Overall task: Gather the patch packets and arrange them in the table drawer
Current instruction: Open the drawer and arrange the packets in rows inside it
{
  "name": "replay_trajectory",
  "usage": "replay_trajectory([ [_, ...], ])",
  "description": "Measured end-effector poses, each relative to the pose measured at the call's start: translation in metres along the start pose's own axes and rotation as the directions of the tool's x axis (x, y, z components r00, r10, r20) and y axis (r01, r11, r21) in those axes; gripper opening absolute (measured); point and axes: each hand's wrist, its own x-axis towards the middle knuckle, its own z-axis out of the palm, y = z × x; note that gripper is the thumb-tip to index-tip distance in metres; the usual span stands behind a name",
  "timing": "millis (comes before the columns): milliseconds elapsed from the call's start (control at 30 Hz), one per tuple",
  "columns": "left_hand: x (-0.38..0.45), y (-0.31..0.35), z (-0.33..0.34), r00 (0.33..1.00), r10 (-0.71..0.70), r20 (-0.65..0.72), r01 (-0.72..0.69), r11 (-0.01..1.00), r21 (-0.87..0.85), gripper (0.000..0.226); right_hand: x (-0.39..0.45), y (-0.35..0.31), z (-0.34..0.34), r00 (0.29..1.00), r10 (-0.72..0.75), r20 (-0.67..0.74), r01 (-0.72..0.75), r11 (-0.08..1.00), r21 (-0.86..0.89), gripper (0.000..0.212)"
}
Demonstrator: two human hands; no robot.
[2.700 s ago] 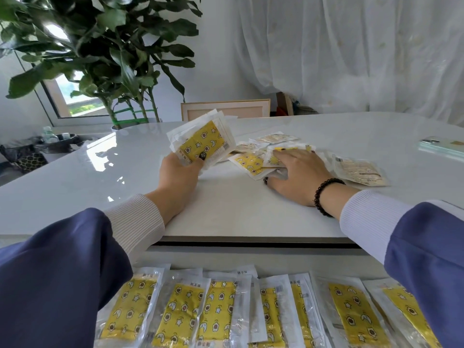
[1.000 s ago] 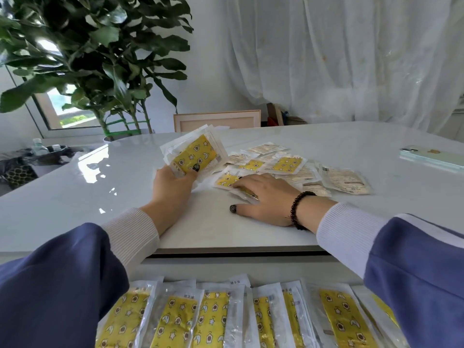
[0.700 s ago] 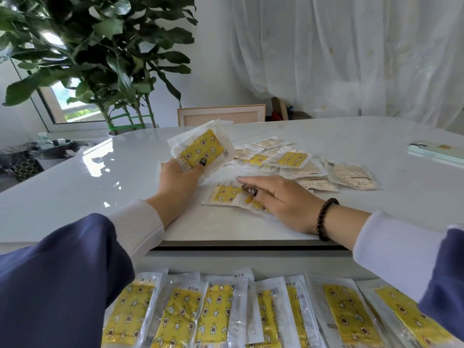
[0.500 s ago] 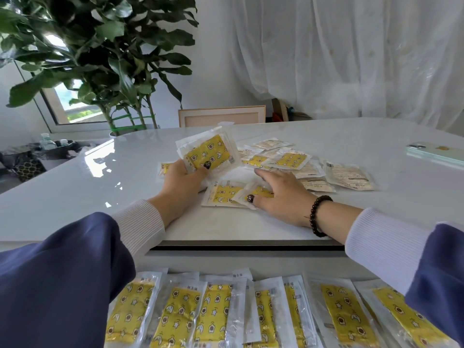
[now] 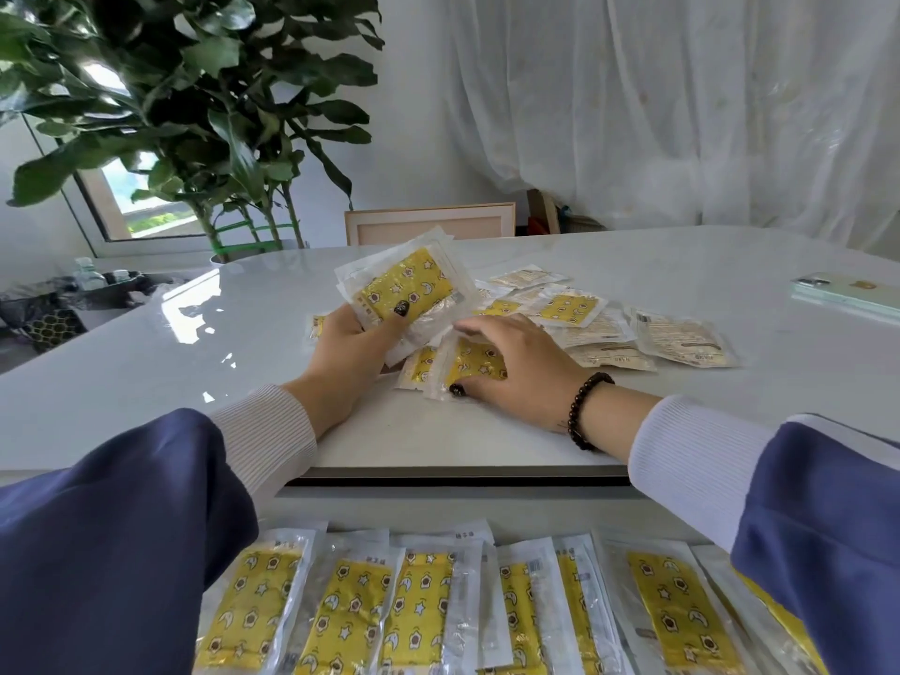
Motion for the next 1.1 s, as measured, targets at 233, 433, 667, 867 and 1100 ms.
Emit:
replay_trajectory([
  [233,0.005,0.002,-0.010,0.994,-0.089,0.056,0.101,0.958,-0.268,0.015,0.009,0.008,0.000,0.942,0.301,0.149,-0.330,0.910,0.250,0.090],
  [433,0.004,0.002,-0.011,0.988,-0.081,0.131,0.119,0.941,-0.318,0.026,0.009,0.000,0.000,0.978,0.207,0.012,-0.201,0.933,0.299,0.074],
  [667,0.000,0.005,-0.012,0.976,-0.075,0.203,0.154,0.900,-0.409,0.035,0.018,0.002,0.004,0.958,0.280,0.063,-0.287,0.934,0.211,0.106],
  [867,0.001,0.004,-0.012,0.980,-0.080,0.181,0.151,0.893,-0.425,0.034,0.018,-0.004,0.001,0.987,0.098,-0.129,-0.100,0.995,-0.007,0.077],
  [1100,0.005,0.002,-0.009,0.984,-0.143,0.106,0.173,0.901,-0.399,0.028,0.026,0.004,-0.025,0.981,0.107,-0.159,-0.126,0.986,-0.111,0.051],
])
